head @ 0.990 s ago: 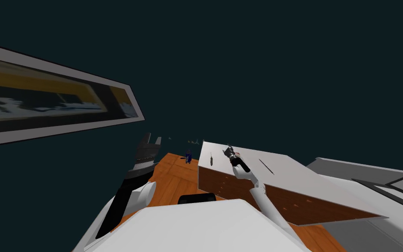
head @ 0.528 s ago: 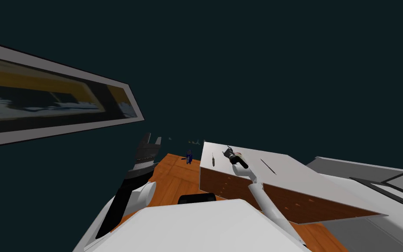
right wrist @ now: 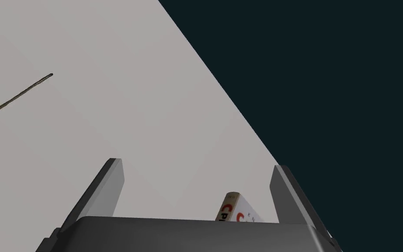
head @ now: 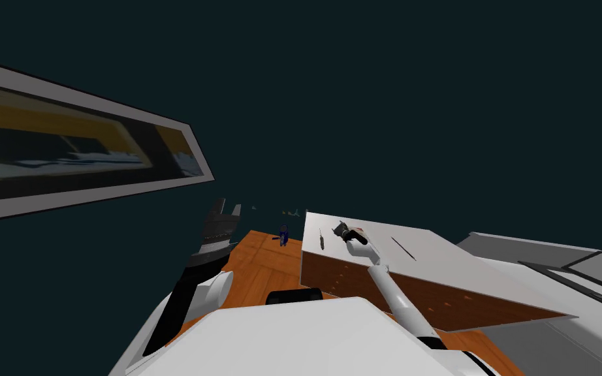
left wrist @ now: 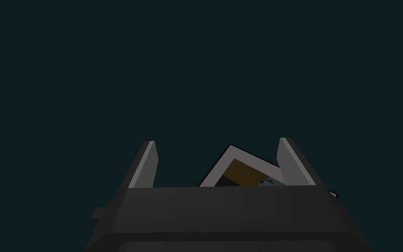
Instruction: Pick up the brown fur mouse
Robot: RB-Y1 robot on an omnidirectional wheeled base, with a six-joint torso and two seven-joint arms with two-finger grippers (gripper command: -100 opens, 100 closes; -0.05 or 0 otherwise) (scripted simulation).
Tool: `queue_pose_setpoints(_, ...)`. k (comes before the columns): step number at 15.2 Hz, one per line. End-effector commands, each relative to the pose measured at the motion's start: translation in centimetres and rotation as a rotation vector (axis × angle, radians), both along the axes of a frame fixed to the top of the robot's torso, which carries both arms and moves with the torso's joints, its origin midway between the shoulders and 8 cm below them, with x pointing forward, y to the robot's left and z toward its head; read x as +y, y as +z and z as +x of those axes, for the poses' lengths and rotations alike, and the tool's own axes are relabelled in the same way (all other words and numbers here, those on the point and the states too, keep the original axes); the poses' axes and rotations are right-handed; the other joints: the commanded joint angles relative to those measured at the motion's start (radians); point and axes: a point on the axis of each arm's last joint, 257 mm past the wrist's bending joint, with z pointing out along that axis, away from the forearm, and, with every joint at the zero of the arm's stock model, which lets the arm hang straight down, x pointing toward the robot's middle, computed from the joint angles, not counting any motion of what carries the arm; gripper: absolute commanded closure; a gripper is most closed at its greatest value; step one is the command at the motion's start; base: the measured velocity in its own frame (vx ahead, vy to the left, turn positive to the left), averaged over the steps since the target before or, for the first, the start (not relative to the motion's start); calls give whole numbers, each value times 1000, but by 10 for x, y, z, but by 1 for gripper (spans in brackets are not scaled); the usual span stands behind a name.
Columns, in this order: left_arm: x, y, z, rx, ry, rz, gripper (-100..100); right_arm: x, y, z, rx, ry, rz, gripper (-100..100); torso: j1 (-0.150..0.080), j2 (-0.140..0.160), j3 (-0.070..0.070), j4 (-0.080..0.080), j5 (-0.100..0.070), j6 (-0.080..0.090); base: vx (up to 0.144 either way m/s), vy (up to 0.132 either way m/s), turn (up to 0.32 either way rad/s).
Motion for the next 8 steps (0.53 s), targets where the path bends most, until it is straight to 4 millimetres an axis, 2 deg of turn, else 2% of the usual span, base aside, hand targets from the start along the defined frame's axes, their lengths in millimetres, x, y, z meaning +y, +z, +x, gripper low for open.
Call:
queue_pose_setpoints(1,0,0,0,0,0,0,0,-1,-6,-2,30,-12,25,-100,0,0,0,0,0,0,24,56,-14)
queue_pose_setpoints(8,0,0,0,0,0,0,0,-7,-42,-6,184,-104,201,-100,1,0,0,0,0,0,28,72,-32)
